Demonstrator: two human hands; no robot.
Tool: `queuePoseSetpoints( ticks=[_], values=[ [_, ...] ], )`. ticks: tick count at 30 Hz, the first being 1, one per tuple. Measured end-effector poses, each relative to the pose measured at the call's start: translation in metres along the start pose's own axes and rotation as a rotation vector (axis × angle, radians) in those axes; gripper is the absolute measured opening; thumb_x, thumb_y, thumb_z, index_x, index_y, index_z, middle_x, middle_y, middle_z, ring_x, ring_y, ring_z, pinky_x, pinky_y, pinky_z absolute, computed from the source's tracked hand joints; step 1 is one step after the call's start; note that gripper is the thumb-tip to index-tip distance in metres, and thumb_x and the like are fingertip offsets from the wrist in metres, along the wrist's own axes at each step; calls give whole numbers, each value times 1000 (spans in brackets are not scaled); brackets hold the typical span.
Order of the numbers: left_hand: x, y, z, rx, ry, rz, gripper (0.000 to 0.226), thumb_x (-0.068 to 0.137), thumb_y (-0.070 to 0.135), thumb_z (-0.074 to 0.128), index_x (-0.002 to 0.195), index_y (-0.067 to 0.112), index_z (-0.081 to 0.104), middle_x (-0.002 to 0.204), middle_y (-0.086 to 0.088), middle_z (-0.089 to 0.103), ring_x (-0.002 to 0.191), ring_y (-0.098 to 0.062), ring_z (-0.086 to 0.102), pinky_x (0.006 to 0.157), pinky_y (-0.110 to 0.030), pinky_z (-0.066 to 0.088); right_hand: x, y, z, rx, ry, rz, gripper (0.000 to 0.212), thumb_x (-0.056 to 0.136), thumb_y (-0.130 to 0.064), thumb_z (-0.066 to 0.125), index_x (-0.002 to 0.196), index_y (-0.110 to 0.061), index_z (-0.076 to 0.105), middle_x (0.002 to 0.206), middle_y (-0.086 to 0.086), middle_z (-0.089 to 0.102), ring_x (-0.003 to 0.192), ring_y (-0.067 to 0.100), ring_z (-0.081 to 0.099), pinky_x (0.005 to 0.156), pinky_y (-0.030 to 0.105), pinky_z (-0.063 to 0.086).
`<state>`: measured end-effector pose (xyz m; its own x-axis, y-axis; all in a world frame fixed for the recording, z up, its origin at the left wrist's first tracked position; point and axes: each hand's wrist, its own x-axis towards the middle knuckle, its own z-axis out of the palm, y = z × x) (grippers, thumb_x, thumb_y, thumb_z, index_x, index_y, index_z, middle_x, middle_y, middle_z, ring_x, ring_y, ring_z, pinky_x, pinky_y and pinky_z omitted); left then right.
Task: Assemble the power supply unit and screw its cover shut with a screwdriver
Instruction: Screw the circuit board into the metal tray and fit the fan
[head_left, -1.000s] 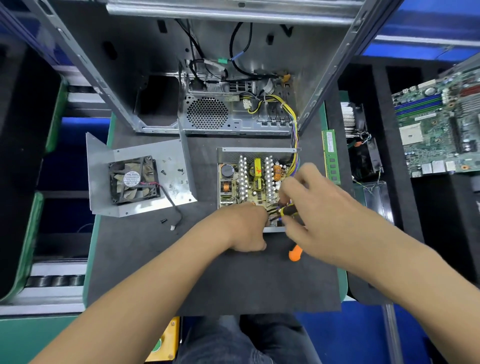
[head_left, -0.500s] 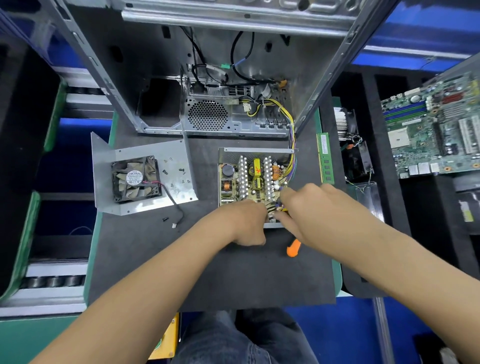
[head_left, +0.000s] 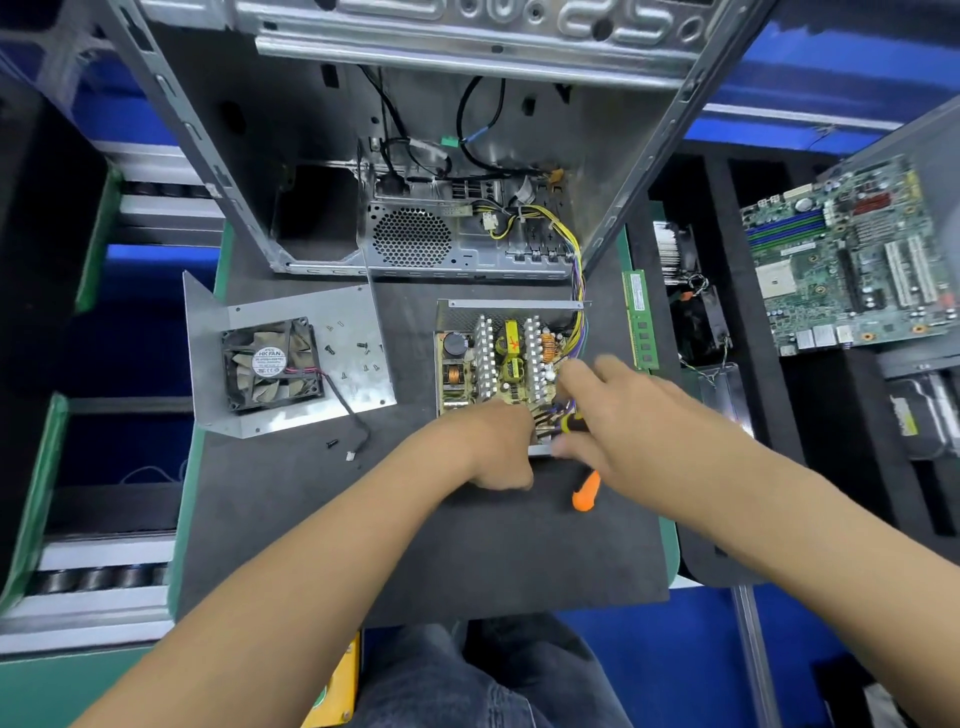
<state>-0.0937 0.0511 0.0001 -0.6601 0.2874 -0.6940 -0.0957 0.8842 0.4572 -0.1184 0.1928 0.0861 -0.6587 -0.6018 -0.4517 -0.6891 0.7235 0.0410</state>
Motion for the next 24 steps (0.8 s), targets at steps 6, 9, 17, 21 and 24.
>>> queuePoseSetpoints(
  ticks=[6, 9, 17, 21, 24],
  values=[
    [-5, -9, 0, -55, 44, 91, 61, 81, 50, 76, 129, 15, 64, 121, -4, 66, 108, -25, 61, 85, -32, 51, 5, -6, -8, -228, -3, 12, 2, 101, -20, 50, 100, -19, 49, 91, 3, 49, 87, 30, 64, 62, 34, 45],
    [-21, -26, 4, -179, 217, 225, 60, 78, 55, 78, 130, 28, 66, 105, 9, 68, 90, -9, 57, 74, -23, 41, 1, -9, -4, -169, 8, 47, 15, 102, -37, 49, 102, -22, 46, 79, -1, 45, 87, 29, 64, 58, 33, 38],
    [-62, -76, 64, -1289, 713, 151, 26, 89, 41, 59, 99, 28, 79, 65, 6, 43, 60, -11, 41, 58, -25, 35, 4, -2, -6, -148, -9, 20, 16, 94, -14, 58, 109, -18, 50, 96, 2, 48, 77, 29, 60, 72, 41, 55],
    [-61, -73, 86, -1918, 616, 61, 40, 95, -2, 42, 99, 9, 80, 75, -5, 62, 63, -12, 52, 52, -20, 41, 7, -12, -9, -300, -41, 18, 25, 83, -22, 74, 79, -16, 50, 56, -1, 37, 54, 30, 55, 51, 27, 44],
    [-59, -70, 94, -1994, 616, 16, 44, 97, -14, 37, 100, 3, 78, 88, -12, 71, 67, -12, 61, 59, -20, 52, 3, -11, -15, -274, 47, 108, 34, 91, -47, 64, 72, -20, 54, 54, -1, 29, 59, 31, 64, 51, 27, 32]
  ],
)
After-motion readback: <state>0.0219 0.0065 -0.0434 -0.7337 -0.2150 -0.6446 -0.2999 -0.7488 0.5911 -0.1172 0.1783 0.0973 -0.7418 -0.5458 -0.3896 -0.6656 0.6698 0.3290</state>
